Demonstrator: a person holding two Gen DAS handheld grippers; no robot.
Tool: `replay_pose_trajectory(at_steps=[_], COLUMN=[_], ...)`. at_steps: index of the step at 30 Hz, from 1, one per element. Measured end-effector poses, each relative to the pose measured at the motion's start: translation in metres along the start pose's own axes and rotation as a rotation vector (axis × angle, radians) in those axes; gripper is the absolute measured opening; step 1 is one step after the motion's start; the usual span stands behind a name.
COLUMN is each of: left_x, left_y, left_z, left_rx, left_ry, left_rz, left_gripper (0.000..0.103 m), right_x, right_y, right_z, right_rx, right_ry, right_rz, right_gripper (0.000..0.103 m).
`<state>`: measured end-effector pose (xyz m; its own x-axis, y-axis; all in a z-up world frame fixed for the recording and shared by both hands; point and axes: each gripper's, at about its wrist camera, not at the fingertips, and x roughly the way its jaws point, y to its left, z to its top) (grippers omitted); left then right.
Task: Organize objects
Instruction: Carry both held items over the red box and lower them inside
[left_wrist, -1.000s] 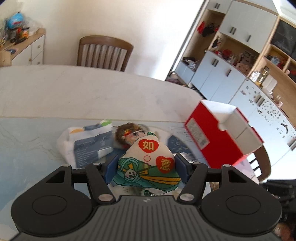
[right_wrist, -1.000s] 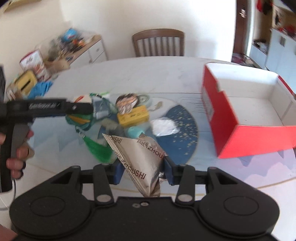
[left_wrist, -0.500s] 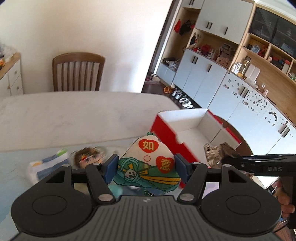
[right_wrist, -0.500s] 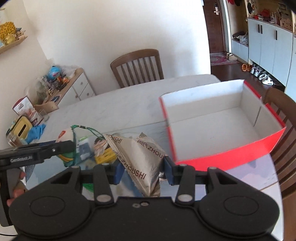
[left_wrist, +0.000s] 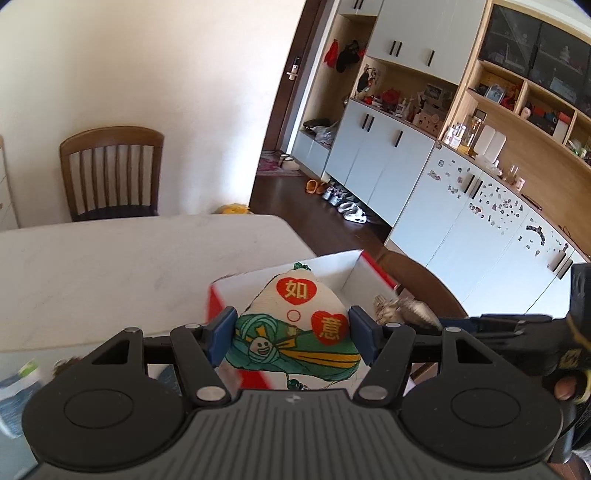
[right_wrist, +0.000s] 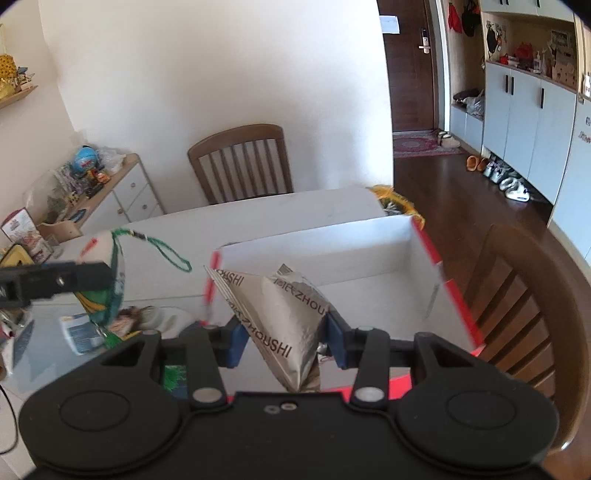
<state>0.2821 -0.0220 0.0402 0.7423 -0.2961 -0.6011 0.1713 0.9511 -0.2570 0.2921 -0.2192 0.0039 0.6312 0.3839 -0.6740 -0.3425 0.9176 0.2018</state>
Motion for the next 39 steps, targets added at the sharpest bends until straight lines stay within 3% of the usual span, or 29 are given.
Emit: replay_pose_trajectory(at_steps=[6,12,19,25,39], left_x=[0.042,0.097,0.157,0.196,0.244], left_y=[-0.037,-0.054,-0.044,-0.034,-0.029], left_z=[0.021,0.021,0.006,-0.006,-0.023], left_rx=[0.026,0.073,0.084,0.098,0.124], left_ry=[0.019,0.094,0.209,0.297,0.478], left_rz=[0.010,0.033,0.063,0.102,0.117], left_gripper=[0.065,0.065,0.065,0.065,0.067], right_x=[0.020,0.042,0.073,0.107,0.155], right_y=[-0.035,-0.053,-0.045,-0.035,-0.015], right_z=[0.005,0.006,0.004,-0.006,-0.029], right_rx=[-0.033,-0.081,-0.288,-0.437,-0.546], right_ry=[0.028,0.066,0.137,0.209,0.365], right_rz=[-0.032,-0.034,-0.024,-0.072,-0.021], right_gripper=[0.043,0.043,0.043,0.043,0.043])
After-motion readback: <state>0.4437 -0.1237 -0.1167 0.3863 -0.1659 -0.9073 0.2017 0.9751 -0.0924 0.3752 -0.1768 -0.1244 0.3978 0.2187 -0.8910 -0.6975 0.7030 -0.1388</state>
